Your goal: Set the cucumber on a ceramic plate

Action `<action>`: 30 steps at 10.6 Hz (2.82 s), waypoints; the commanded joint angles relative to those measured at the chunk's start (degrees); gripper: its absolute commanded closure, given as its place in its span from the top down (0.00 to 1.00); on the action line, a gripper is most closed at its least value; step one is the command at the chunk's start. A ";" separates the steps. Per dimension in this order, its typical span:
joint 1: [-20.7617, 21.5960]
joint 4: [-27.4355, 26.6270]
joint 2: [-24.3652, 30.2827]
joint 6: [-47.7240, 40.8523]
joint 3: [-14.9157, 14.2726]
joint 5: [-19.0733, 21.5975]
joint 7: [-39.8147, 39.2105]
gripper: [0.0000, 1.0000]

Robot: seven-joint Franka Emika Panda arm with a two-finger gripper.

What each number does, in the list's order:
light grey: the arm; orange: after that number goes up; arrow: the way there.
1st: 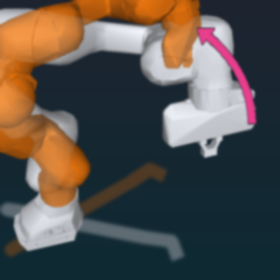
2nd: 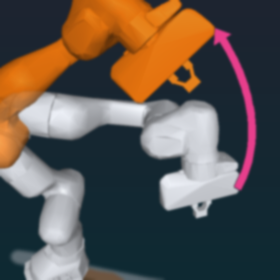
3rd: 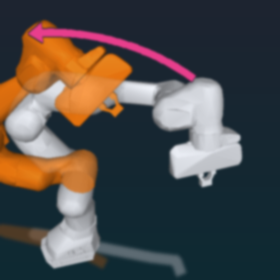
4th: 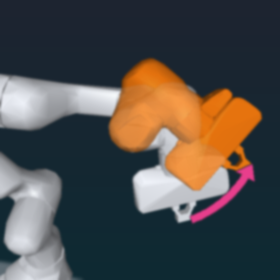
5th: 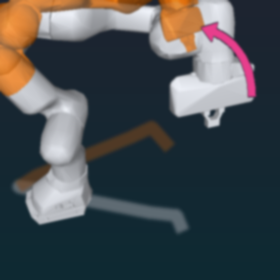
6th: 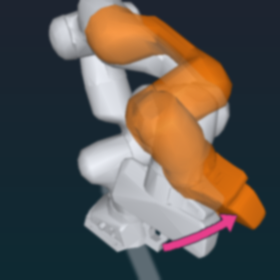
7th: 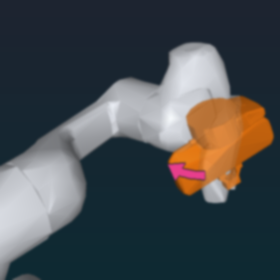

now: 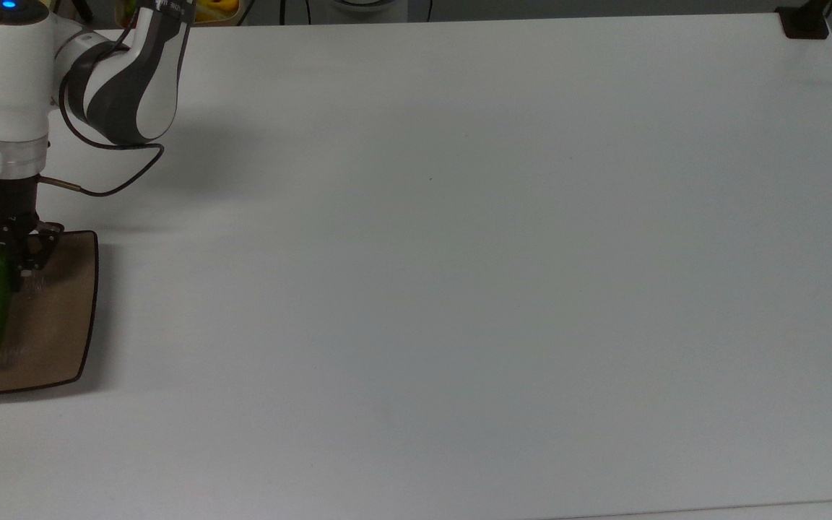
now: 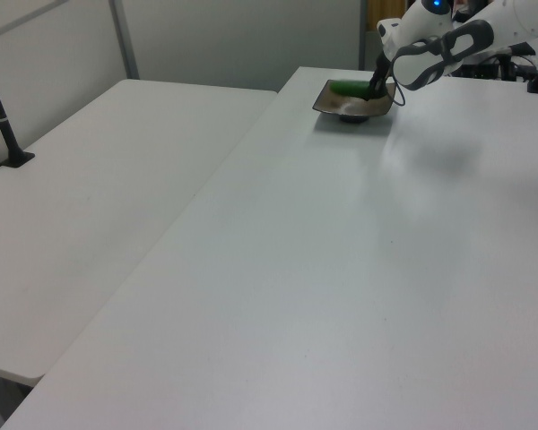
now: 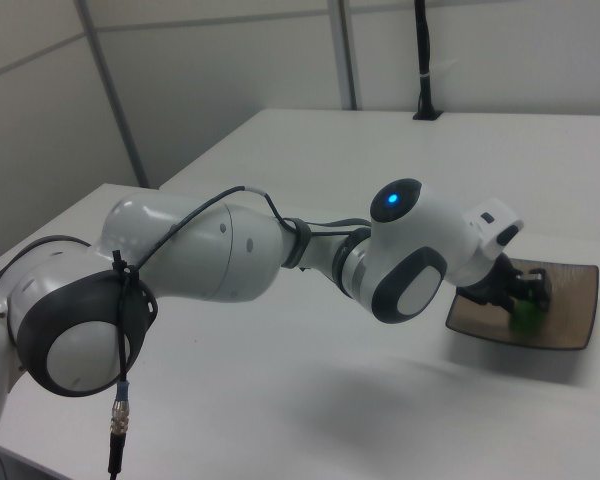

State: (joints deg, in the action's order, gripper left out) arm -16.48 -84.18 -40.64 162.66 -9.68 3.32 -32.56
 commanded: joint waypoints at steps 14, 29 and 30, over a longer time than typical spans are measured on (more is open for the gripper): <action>13.12 -9.87 40.44 -55.37 -0.61 1.16 22.84 1.00; 24.83 -14.17 43.10 -62.11 6.78 0.28 30.28 1.00; 24.74 -14.09 43.10 -62.11 6.78 0.28 30.28 1.00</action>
State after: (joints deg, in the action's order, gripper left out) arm 8.78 -97.20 1.94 98.74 -3.15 3.73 -0.83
